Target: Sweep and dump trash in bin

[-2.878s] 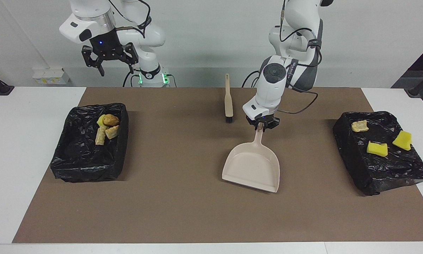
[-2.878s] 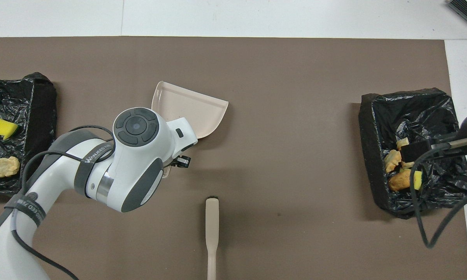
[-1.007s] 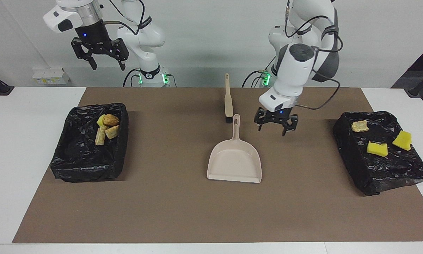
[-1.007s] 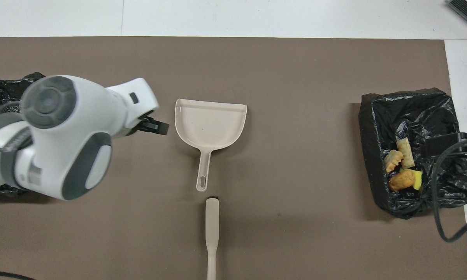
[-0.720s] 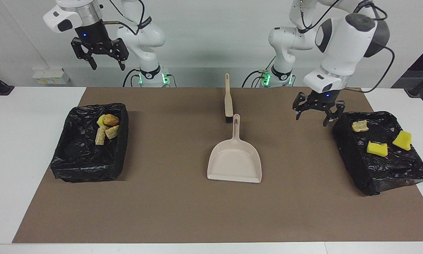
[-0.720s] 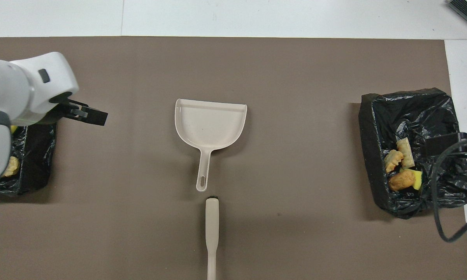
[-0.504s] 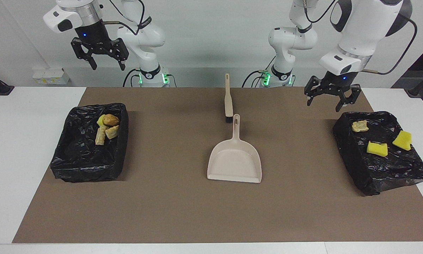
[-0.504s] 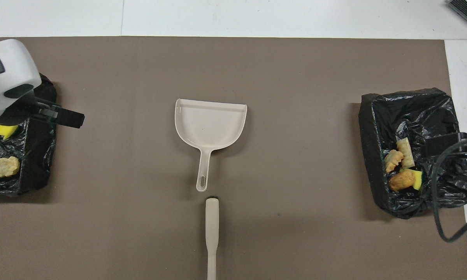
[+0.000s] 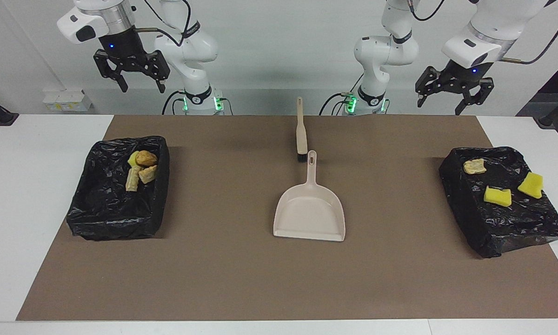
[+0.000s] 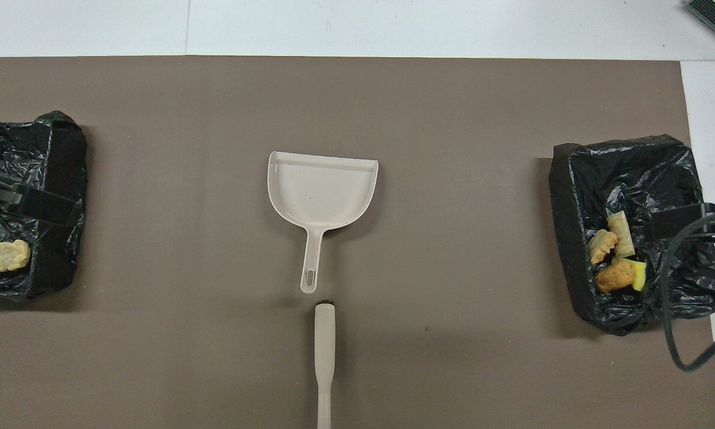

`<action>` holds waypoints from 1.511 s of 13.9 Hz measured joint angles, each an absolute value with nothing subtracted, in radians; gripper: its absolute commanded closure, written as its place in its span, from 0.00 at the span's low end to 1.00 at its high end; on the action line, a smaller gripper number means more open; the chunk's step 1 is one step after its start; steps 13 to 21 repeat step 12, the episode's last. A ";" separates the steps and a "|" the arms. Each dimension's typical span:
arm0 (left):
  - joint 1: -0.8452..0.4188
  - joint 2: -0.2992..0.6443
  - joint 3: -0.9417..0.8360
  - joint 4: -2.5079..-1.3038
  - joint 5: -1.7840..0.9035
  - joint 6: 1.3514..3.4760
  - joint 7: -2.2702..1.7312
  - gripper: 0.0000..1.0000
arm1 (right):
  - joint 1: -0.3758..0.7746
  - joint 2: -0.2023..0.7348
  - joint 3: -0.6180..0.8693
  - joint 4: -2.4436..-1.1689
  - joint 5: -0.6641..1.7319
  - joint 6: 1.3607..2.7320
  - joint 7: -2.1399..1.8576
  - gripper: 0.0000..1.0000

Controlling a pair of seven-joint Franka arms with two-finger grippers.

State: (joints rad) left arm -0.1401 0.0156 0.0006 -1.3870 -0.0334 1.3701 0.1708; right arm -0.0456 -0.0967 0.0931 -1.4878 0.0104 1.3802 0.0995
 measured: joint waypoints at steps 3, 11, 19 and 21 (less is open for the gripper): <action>-0.135 0.016 0.004 -1.381 -0.034 1.370 0.163 0.00 | -0.046 -0.097 0.093 -1.488 0.010 1.380 0.100 0.00; -0.126 0.011 0.010 -1.377 -0.033 1.372 0.093 0.00 | -0.046 -0.097 0.093 -1.488 0.010 1.380 0.100 0.00; -0.124 0.010 0.011 -1.378 -0.033 1.372 0.092 0.00 | -0.046 -0.097 0.093 -1.488 0.010 1.380 0.100 0.00; -0.124 0.010 0.011 -1.378 -0.033 1.372 0.092 0.00 | -0.046 -0.097 0.093 -1.488 0.010 1.380 0.100 0.00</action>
